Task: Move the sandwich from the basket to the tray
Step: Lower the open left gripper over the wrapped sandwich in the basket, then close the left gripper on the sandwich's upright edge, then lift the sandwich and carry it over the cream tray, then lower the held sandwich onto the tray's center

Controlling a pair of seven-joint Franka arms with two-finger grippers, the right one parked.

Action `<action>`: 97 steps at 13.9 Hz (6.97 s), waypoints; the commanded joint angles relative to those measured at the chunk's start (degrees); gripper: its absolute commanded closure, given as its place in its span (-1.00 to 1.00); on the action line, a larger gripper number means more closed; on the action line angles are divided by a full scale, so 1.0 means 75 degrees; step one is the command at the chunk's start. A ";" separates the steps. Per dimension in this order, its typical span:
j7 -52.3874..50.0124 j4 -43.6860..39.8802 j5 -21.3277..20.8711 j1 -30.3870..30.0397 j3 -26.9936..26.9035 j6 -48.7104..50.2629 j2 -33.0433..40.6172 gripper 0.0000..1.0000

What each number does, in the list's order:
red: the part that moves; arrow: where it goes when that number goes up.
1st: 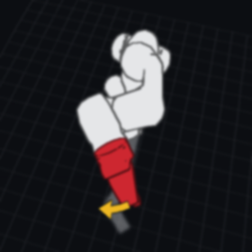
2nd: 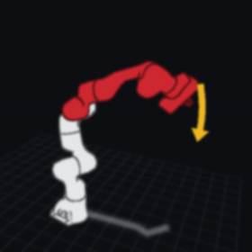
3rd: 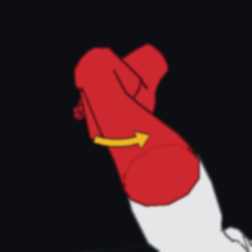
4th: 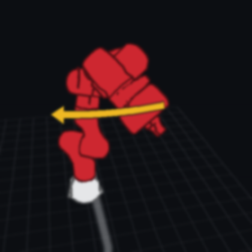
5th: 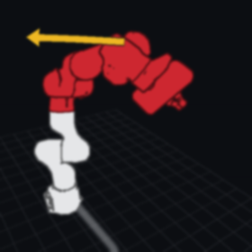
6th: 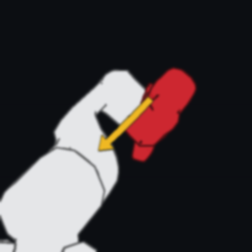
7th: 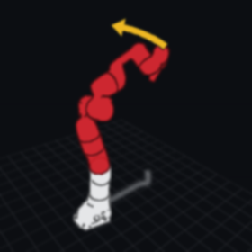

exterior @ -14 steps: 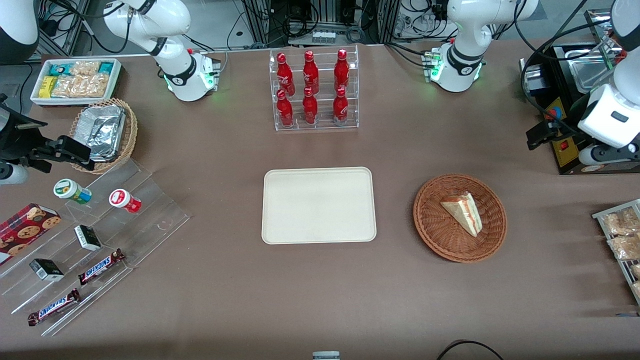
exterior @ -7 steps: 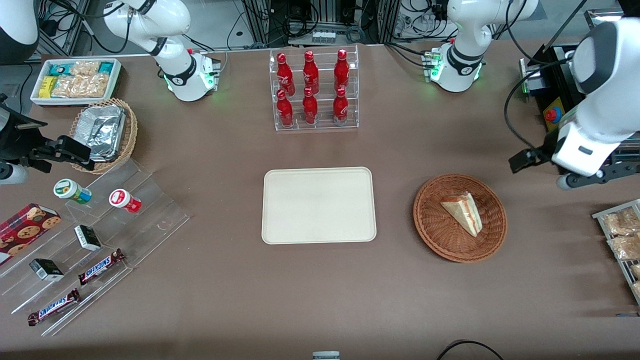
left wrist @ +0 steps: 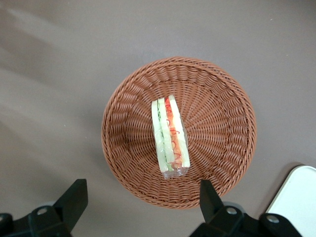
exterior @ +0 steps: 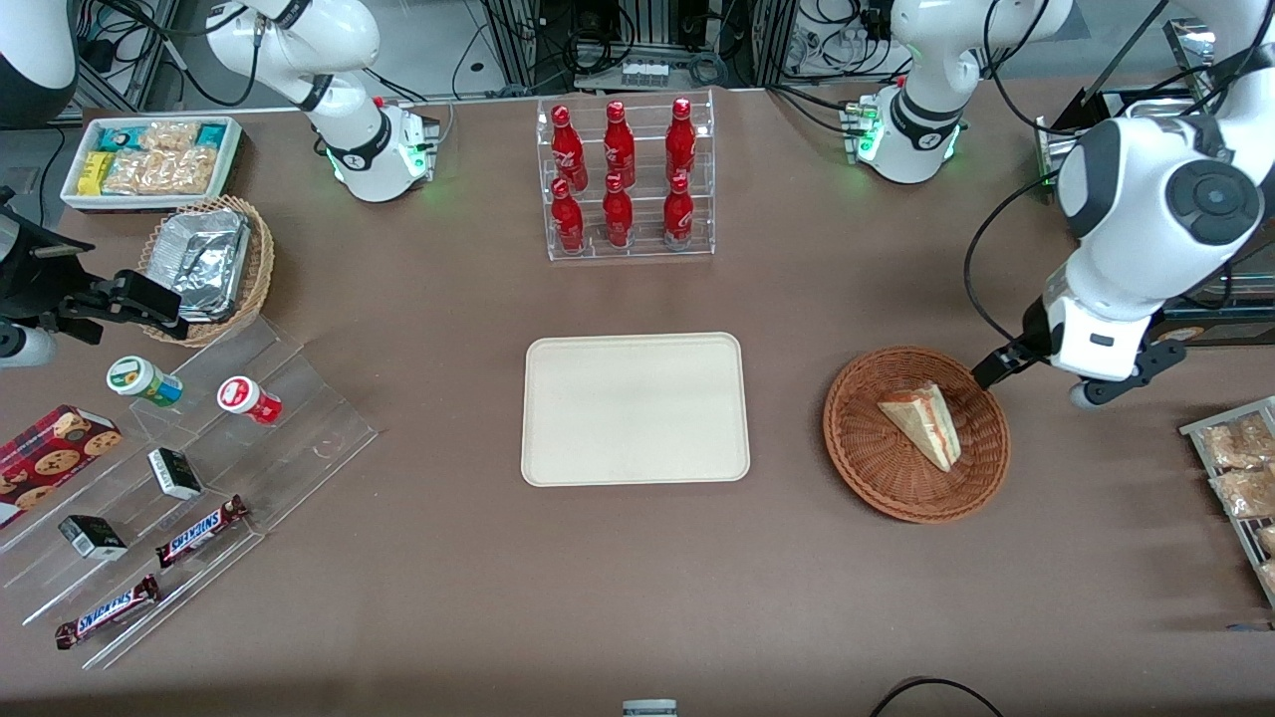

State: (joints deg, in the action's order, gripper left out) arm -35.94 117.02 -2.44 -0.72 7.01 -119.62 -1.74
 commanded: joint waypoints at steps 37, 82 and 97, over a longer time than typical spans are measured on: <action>-0.0728 -0.0883 -0.0471 0.0483 -0.0020 0.0069 -0.2358 1.00; 0.0362 -0.5525 -0.0412 0.4538 0.0460 0.0762 -0.5908 1.00; -0.0611 -0.5560 -0.0494 0.4479 0.0378 0.0797 -0.5663 -1.00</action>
State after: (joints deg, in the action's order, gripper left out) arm -39.34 76.08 -5.35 32.83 10.24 -114.16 -45.28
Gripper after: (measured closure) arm 0.000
